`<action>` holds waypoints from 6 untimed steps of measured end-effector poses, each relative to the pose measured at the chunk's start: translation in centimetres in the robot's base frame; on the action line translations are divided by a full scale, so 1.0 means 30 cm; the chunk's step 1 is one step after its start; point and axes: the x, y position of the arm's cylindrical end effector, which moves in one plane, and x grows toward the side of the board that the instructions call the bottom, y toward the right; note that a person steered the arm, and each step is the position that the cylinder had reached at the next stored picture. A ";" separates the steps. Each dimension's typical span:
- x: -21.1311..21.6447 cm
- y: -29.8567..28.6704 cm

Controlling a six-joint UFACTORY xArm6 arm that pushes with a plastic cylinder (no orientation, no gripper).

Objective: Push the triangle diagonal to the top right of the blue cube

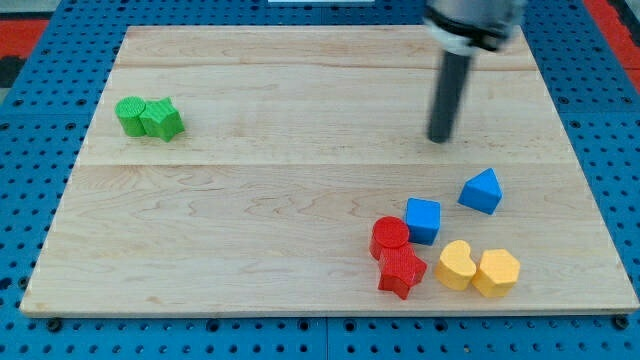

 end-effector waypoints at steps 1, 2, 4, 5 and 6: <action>0.050 0.134; 0.050 0.134; 0.333 0.346; 0.420 0.309; 0.378 0.100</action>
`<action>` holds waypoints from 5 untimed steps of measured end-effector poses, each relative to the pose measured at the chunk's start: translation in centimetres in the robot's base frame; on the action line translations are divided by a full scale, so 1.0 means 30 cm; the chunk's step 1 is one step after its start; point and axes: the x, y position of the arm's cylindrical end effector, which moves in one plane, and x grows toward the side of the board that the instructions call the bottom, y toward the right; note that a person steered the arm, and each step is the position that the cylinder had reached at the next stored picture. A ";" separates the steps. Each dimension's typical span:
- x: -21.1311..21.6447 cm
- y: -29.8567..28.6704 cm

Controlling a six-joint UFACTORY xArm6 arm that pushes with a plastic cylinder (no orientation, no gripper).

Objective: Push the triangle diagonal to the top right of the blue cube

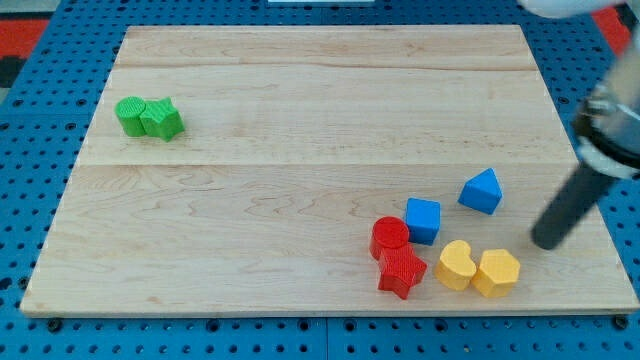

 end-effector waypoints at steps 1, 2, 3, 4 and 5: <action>-0.112 -0.089; -0.288 -0.125; -0.343 -0.194; -0.433 -0.134; -0.493 -0.111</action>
